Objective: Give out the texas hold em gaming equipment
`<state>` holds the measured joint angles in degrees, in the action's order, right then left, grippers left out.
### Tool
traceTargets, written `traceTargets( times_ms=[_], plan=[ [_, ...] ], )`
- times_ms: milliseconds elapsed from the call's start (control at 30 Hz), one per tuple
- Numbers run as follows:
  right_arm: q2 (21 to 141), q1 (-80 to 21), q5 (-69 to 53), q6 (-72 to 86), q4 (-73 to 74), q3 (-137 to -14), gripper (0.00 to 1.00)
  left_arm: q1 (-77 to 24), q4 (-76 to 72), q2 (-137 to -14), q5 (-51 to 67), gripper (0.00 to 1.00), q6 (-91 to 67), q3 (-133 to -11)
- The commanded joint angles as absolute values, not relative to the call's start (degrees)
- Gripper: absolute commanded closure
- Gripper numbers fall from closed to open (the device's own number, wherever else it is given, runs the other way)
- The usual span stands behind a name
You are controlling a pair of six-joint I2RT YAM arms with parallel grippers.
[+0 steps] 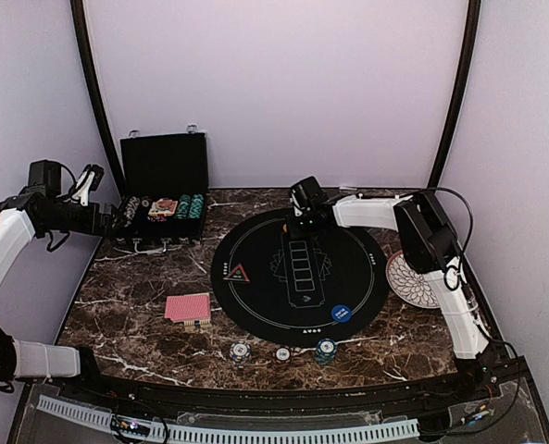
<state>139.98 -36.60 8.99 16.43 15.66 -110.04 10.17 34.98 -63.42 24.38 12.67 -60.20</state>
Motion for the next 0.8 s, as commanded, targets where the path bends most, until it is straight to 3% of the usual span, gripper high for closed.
traceTargets(
  times_ms=[0,133,233,500,767],
  plan=[
    [136.73,-36.19,8.44,14.58,17.02,-108.73,0.51,9.99,36.02,-62.15,24.4,0.01,13.12,-59.27],
    [127.15,-36.76,7.58,14.15,14.96,-99.32,0.3,10.02,36.18,-62.54,24.94,0.01,13.09,-59.59],
    [119.25,-37.51,6.36,14.5,15.06,-88.83,0.25,9.96,36.71,-63.37,24.81,0.01,13.01,-60.06],
    [99.65,-40.35,5.99,19.11,16.95,-63.51,0.34,9.84,36.08,-63.76,24.12,0.01,13.0,-59.66],
    [90.99,-46.26,5.34,21.54,20.9,-56.02,0.39,9.75,36.6,-64.67,23.59,0.01,12.67,-60.78]
  ],
)
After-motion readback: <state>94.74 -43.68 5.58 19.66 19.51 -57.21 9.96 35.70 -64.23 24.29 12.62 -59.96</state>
